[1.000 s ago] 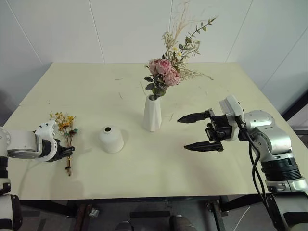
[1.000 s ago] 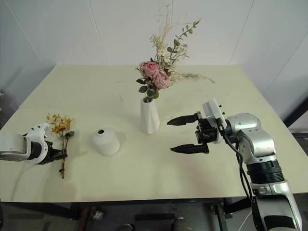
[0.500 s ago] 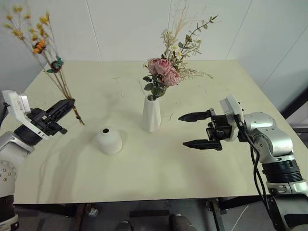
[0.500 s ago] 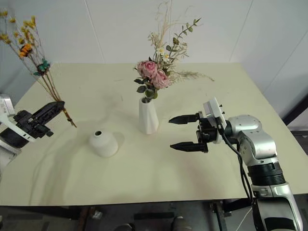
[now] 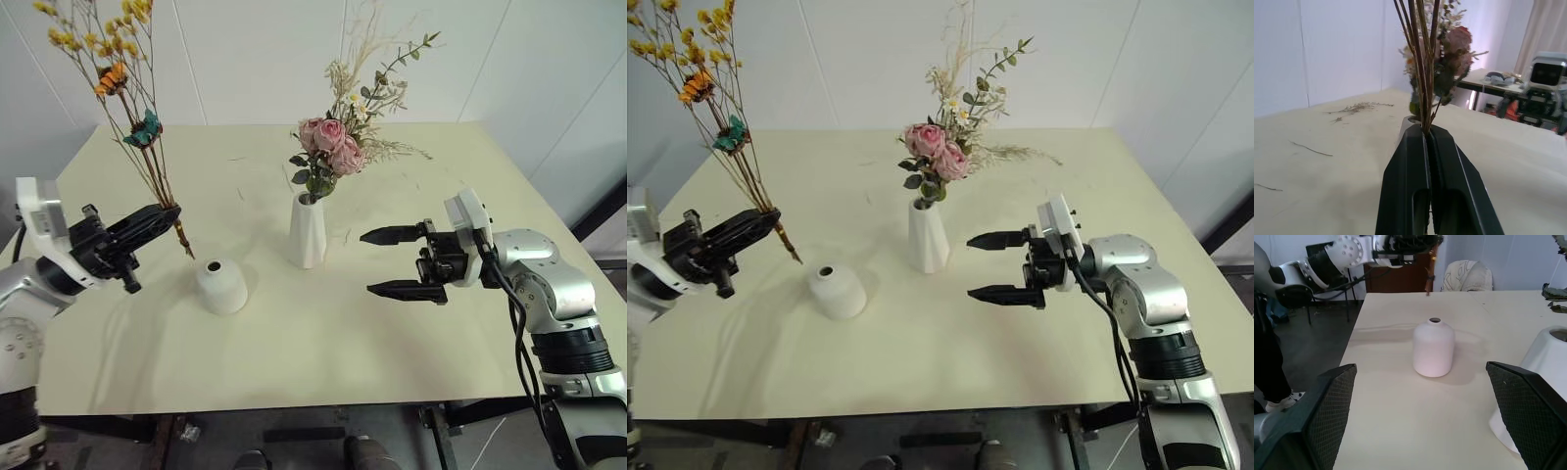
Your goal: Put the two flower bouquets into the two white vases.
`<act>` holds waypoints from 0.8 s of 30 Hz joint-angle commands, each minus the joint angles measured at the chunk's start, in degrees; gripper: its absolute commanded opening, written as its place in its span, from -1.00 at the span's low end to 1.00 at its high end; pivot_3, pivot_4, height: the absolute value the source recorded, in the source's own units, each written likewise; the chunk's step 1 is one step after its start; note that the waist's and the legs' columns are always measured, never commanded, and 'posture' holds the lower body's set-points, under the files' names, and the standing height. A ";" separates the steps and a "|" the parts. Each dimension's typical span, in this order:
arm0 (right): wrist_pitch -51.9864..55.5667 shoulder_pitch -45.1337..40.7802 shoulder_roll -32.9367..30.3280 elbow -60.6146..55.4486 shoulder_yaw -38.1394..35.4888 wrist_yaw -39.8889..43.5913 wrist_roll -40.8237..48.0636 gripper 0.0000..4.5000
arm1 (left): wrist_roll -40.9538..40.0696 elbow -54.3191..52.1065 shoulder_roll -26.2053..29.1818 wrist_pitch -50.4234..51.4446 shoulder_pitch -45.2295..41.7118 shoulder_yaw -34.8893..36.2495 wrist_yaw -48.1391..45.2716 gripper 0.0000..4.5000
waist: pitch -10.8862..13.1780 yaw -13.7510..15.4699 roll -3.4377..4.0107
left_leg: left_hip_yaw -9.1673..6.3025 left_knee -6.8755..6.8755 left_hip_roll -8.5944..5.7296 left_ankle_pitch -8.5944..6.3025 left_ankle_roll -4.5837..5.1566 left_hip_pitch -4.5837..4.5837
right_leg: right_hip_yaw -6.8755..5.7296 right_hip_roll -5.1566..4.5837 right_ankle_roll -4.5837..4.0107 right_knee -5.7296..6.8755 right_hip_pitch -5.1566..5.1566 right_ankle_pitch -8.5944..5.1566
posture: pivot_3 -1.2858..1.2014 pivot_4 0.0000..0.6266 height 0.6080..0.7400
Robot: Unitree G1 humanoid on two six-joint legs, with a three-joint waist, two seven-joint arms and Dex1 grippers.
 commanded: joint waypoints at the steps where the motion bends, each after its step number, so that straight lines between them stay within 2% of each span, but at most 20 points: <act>1: 1.45 0.36 -1.25 -3.61 -2.35 -0.16 2.36 1.00 | 2.66 0.86 -1.12 -3.28 -1.00 -1.59 -1.92 -0.99 | 0.00 -0.08 -0.01 | 0.00 0.01 0.00 0.00 0.00 0.00 | 0.00 0.00 0.01 0.00 0.00 0.00 | 0.03 -0.52 1.00; 13: 5.56 1.91 -0.77 -8.58 -4.65 -4.70 6.19 1.00 | 4.32 3.15 -4.22 -4.61 -2.36 -3.09 -2.47 -0.99 | 0.01 0.02 -0.02 | -0.02 0.02 0.01 0.00 0.01 -0.01 | 0.00 0.01 0.01 0.03 -0.01 0.00 | 0.03 -0.52 1.00; 24: 4.74 3.28 0.13 -9.34 -4.74 -7.13 6.23 1.00 | 6.13 3.40 -6.22 -6.22 -1.77 -4.25 -2.52 -0.99 | 0.01 -0.04 -0.02 | -0.02 0.02 0.01 0.00 0.01 0.00 | 0.00 0.02 0.01 0.03 -0.01 0.01 | 0.03 -0.52 1.00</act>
